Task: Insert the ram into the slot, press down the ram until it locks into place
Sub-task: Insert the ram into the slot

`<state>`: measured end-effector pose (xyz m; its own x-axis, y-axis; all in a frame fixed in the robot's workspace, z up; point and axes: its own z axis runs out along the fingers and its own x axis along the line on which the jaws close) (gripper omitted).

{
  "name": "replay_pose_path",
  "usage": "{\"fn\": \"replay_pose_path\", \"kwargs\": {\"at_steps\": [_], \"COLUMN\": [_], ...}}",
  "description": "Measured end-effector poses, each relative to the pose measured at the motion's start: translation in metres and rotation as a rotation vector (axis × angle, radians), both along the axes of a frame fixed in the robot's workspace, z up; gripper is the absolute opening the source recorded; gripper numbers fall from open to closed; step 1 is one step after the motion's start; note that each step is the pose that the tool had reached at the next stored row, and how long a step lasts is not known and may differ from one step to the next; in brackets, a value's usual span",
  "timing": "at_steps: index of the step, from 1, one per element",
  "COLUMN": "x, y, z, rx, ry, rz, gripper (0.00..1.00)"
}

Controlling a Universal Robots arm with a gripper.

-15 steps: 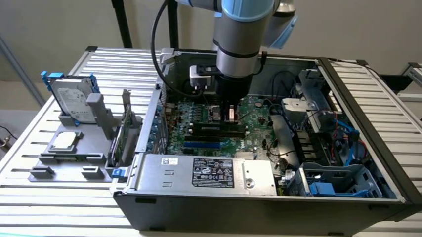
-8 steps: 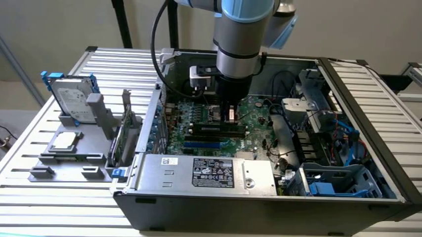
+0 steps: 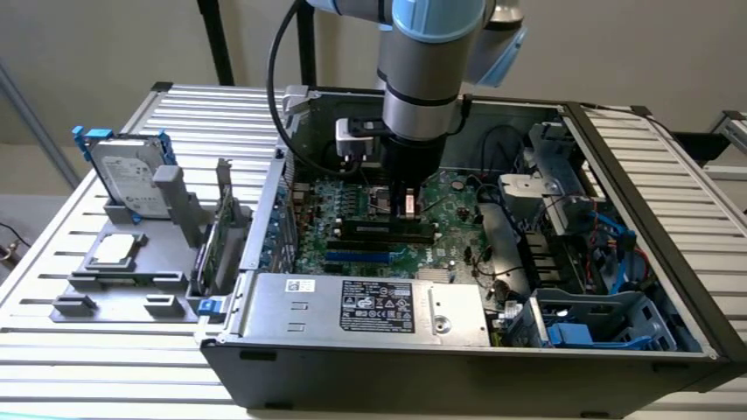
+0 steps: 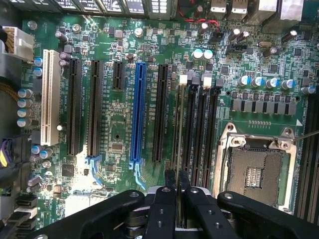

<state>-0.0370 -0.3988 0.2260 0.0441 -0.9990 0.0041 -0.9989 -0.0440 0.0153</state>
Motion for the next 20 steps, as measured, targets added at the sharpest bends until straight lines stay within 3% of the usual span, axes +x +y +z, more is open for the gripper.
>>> {"fn": "replay_pose_path", "kwargs": {"at_steps": [20], "x": [0.0006], "y": [0.0000], "z": [-0.0006], "rx": [-0.0001], "ry": [0.0000], "rz": [-0.013], "gripper": [0.13]}}
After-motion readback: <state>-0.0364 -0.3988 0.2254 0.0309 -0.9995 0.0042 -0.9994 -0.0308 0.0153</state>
